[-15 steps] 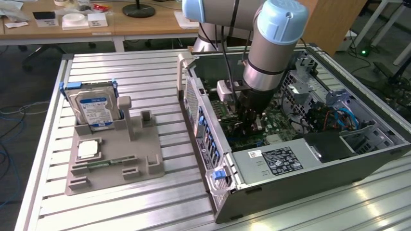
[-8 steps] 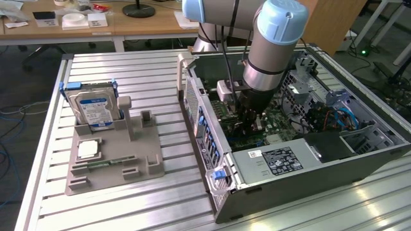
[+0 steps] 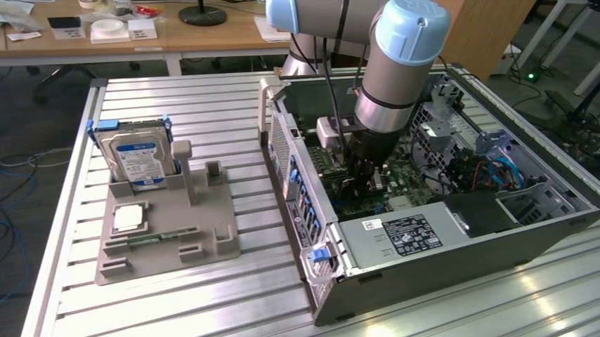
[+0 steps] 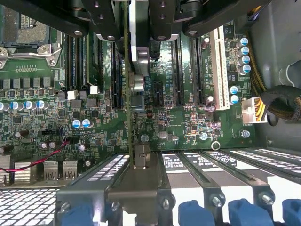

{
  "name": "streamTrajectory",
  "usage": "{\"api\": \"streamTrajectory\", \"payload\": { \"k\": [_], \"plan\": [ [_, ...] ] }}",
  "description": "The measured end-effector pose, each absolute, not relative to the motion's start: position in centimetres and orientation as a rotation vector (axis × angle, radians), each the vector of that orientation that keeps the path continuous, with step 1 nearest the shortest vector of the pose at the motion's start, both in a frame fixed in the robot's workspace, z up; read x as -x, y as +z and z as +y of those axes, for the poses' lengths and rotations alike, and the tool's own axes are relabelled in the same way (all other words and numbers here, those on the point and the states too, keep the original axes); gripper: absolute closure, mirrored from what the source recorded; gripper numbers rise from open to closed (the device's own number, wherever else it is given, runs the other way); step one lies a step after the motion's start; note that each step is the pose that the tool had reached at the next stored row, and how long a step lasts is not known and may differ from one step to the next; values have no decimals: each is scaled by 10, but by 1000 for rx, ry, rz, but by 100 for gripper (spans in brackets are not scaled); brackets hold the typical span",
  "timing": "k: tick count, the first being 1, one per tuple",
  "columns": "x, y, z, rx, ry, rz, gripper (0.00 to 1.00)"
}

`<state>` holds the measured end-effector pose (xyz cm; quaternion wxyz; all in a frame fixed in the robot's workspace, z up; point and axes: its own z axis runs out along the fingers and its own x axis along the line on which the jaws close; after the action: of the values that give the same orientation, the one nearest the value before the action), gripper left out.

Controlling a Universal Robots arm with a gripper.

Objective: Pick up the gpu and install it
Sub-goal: 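Insert the gpu into the slot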

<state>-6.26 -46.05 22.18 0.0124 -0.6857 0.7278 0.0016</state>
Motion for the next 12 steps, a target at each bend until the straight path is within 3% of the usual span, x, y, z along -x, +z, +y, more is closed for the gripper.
{"api": "streamTrajectory", "payload": {
  "k": [12],
  "plan": [
    [63, 222, -460, 2137, 5, 2269, 72]
  ]
}}
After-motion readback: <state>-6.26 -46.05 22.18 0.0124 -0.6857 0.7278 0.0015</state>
